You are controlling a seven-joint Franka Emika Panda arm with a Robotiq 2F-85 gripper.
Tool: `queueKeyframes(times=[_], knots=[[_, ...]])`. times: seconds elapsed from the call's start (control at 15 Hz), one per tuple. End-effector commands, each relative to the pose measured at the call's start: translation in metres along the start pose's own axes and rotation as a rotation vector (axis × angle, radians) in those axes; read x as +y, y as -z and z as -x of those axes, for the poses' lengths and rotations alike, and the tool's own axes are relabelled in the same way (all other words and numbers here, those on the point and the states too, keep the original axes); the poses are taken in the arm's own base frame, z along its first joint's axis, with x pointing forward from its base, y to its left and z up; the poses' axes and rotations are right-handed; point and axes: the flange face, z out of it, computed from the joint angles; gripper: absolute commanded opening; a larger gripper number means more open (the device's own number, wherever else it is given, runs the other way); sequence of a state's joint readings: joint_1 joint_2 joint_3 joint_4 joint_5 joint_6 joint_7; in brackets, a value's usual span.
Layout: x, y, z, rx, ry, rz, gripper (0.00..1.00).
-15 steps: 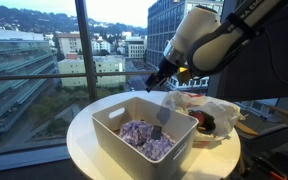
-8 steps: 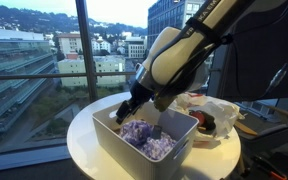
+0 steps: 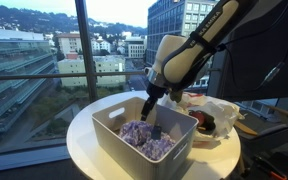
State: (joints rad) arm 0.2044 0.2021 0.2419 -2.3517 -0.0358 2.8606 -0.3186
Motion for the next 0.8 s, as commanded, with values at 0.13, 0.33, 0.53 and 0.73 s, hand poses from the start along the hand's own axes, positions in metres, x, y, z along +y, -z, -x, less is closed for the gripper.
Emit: queueKeyframes(times=[0.13,0.33,0.53,0.73], knots=[[-0.022,-0.025,-0.009,-0.026,0.043,-0.079,1.0],[-0.033,-0.044,-0.004,-0.049,0.088,-0.083,1.0],[-0.031,-0.063,0.009,-0.091,0.179,-0.041,1.0],[-0.034,-0.08,0.013,-0.089,0.207,-0.049,1.0]])
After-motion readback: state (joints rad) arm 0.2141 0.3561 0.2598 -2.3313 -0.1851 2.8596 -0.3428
